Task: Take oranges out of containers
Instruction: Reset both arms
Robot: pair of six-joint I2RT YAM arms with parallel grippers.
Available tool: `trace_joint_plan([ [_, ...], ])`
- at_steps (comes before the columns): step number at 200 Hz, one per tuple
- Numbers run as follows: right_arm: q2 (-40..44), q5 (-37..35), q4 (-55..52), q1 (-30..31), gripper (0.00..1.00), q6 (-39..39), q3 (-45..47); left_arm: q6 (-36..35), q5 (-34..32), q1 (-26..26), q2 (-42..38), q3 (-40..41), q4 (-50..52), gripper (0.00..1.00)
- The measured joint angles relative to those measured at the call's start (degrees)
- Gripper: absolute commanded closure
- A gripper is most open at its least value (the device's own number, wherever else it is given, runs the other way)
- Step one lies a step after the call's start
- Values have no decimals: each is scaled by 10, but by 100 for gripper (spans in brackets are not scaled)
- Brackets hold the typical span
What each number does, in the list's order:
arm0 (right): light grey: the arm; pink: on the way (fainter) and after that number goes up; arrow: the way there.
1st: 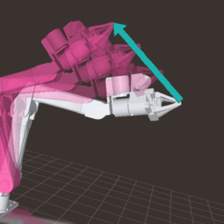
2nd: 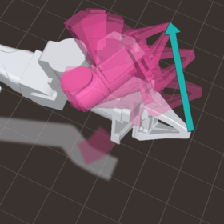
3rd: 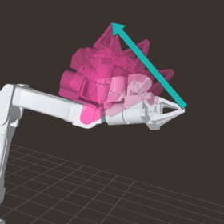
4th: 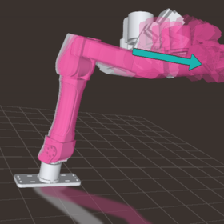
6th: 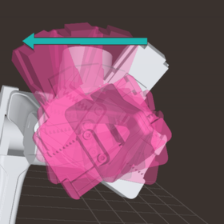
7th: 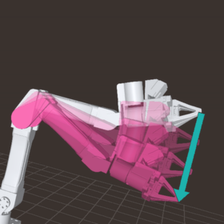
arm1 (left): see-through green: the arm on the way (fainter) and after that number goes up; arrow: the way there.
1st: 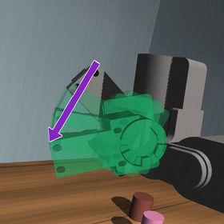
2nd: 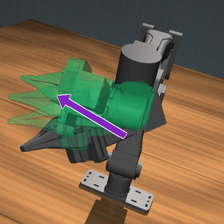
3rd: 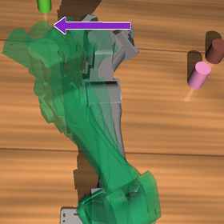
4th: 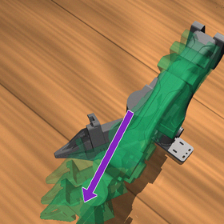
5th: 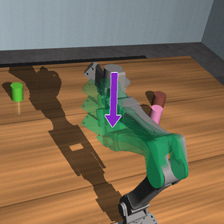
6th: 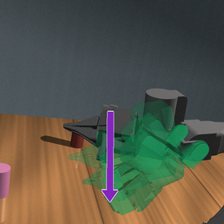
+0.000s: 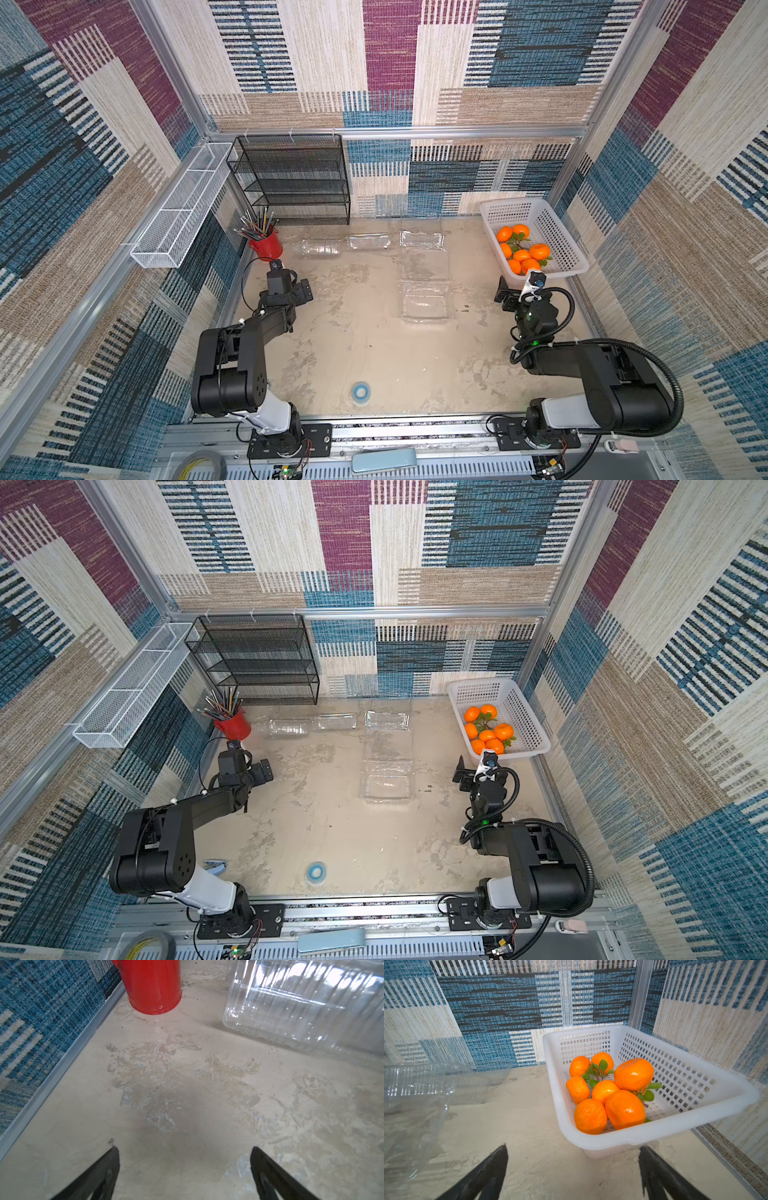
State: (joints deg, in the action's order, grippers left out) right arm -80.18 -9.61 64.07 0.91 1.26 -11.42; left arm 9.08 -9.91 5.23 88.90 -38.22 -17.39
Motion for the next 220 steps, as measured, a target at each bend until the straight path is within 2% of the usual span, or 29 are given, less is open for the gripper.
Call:
trace_joint_plan([
  [50, -23, -10, 54, 0, 2, 0, 23, 0, -2, 2, -21, 32, -41, 1],
  [70, -24, -11, 68, 0, 2, 0, 23, -15, 19, -7, -34, 95, -116, 0],
  [85, -24, -11, 77, 0, 2, 0, 26, -34, 35, -29, -16, 167, -234, 0],
  [98, -24, -11, 84, 0, 2, 0, 30, -35, 27, -38, -20, 198, -243, 1],
  [123, -24, -10, 112, 0, 2, 0, 52, -35, -3, -37, -18, 202, -332, 1],
  [147, -34, -2, 157, 0, 2, 0, 76, -35, -5, -38, -15, 204, -366, 1],
  [157, -68, 0, 190, 0, 2, -2, 82, -35, -5, -38, -15, 204, -371, 1],
  [196, -79, 2, 145, -2, 2, -4, 16, -35, -7, -38, -16, 196, -372, 1],
  [220, -83, 2, 125, -7, 2, -4, 6, -37, -6, -38, -15, 173, -355, 1],
])
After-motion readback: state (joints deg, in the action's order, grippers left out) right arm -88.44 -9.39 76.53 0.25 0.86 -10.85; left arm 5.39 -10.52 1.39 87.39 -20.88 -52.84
